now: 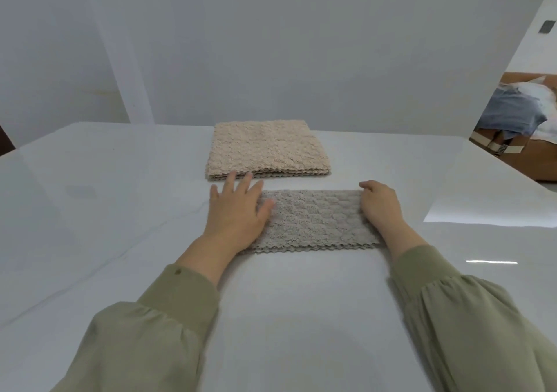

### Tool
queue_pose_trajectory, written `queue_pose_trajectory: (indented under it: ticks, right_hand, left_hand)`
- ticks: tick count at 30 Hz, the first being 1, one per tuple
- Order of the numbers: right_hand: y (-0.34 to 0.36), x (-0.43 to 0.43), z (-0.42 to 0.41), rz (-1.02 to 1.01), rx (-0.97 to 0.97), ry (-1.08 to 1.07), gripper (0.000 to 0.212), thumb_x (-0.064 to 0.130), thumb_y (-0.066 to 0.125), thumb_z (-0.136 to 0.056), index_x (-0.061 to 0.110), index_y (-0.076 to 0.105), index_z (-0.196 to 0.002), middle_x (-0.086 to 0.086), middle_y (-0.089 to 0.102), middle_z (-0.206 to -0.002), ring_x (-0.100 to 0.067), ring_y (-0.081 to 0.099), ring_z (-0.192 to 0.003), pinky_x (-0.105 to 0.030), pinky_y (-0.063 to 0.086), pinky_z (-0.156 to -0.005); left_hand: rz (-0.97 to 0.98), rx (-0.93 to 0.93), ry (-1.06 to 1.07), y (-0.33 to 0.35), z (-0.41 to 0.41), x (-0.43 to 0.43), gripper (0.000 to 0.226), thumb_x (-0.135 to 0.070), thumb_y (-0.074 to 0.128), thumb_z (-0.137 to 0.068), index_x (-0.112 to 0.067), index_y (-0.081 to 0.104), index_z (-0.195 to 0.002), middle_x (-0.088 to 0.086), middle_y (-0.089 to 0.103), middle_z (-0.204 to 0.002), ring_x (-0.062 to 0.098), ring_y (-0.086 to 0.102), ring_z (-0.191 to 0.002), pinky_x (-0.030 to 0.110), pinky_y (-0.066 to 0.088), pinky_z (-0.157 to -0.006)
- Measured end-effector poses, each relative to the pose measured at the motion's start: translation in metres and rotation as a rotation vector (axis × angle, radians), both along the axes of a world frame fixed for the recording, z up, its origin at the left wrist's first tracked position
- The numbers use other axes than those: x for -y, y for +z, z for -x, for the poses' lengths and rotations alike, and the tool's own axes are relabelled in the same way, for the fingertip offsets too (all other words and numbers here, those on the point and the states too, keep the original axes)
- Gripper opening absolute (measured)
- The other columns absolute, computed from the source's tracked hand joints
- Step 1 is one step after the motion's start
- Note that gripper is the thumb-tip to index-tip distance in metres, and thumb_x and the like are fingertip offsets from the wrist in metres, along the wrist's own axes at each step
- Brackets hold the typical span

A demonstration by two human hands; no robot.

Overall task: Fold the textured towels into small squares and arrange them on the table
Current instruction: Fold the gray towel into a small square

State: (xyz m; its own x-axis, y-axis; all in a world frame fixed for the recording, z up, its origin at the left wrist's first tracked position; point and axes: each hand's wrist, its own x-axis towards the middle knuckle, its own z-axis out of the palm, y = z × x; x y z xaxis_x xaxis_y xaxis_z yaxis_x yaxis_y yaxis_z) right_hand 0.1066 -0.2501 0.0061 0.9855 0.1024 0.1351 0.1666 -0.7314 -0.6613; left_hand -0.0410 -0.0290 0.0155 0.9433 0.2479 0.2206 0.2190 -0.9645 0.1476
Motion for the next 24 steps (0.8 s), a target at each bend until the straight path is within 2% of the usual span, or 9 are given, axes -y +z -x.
queue_pose_trajectory:
  ticks: [3, 6, 12, 16, 19, 21, 24]
  right_hand:
    - [0.001, 0.010, -0.012, 0.028, -0.051, 0.065, 0.041, 0.001, 0.045, -0.085, 0.020, 0.067, -0.114, -0.014, 0.057, -0.130, -0.032, 0.053, -0.117, -0.043, 0.043, -0.100]
    - [0.004, 0.012, -0.013, 0.074, -0.050, 0.131, 0.044, -0.003, 0.044, -0.083, 0.021, 0.068, -0.111, -0.011, 0.057, -0.130, -0.030, 0.051, -0.120, -0.043, 0.041, -0.102]
    - [0.007, 0.014, -0.013, 0.163, 0.000, 0.207, 0.031, 0.016, 0.051, -0.090, 0.025, 0.066, -0.115, -0.004, 0.057, -0.131, -0.027, 0.046, -0.125, -0.046, 0.036, -0.106]
    - [0.010, 0.016, -0.012, 0.055, -0.017, 0.226, 0.025, 0.018, 0.053, -0.087, 0.024, 0.069, -0.105, -0.002, 0.067, -0.115, -0.024, 0.056, -0.112, -0.044, 0.042, -0.100]
    - [0.014, 0.018, -0.007, -0.139, -0.082, 0.251, 0.024, 0.012, 0.048, -0.092, 0.016, 0.069, -0.103, -0.002, 0.067, -0.098, -0.018, 0.059, -0.094, -0.028, 0.044, -0.084]
    - [0.015, 0.018, -0.006, -0.221, -0.086, 0.252, 0.021, 0.007, 0.049, -0.092, 0.014, 0.068, -0.098, -0.003, 0.066, -0.093, -0.015, 0.058, -0.087, -0.023, 0.042, -0.076]
    - [0.011, 0.015, -0.011, -0.232, -0.057, 0.196, 0.019, 0.005, 0.052, -0.088, 0.014, 0.070, -0.089, -0.007, 0.069, -0.091, -0.018, 0.061, -0.084, -0.027, 0.047, -0.078]
  left_hand:
    - [0.010, -0.166, -0.173, -0.006, -0.002, 0.013, 0.062, -0.061, 0.014, -0.093, -0.036, 0.006, -0.149, -0.008, -0.002, -0.159, 0.019, -0.012, -0.145, 0.051, -0.005, -0.115]
    - [-0.001, -0.268, -0.191, -0.012, -0.004, 0.010, 0.064, -0.065, 0.013, -0.091, -0.040, -0.001, -0.148, -0.011, -0.006, -0.158, 0.017, -0.012, -0.145, 0.051, -0.004, -0.116]
    - [-0.026, -0.280, -0.193, -0.012, -0.004, 0.011, 0.064, -0.064, 0.013, -0.091, -0.039, 0.000, -0.149, -0.010, -0.005, -0.159, 0.015, -0.007, -0.146, 0.050, -0.003, -0.117]
    - [-0.023, -0.286, -0.202, -0.011, -0.004, 0.009, 0.064, -0.064, 0.013, -0.092, -0.038, -0.001, -0.149, -0.010, -0.006, -0.159, 0.015, -0.007, -0.146, 0.050, -0.002, -0.117]
    - [-0.022, -0.293, -0.201, -0.010, -0.004, 0.010, 0.063, -0.063, 0.014, -0.092, -0.038, 0.000, -0.149, -0.010, -0.006, -0.159, 0.015, -0.006, -0.146, 0.049, -0.001, -0.117]
    - [-0.021, -0.291, -0.200, -0.010, -0.004, 0.010, 0.063, -0.063, 0.015, -0.093, -0.038, 0.000, -0.149, -0.010, -0.005, -0.159, 0.015, -0.006, -0.146, 0.049, -0.001, -0.117]
    - [-0.020, -0.280, -0.200, -0.011, -0.005, 0.010, 0.063, -0.063, 0.015, -0.092, -0.038, 0.001, -0.149, -0.010, -0.005, -0.159, 0.014, -0.005, -0.146, 0.049, -0.001, -0.117]
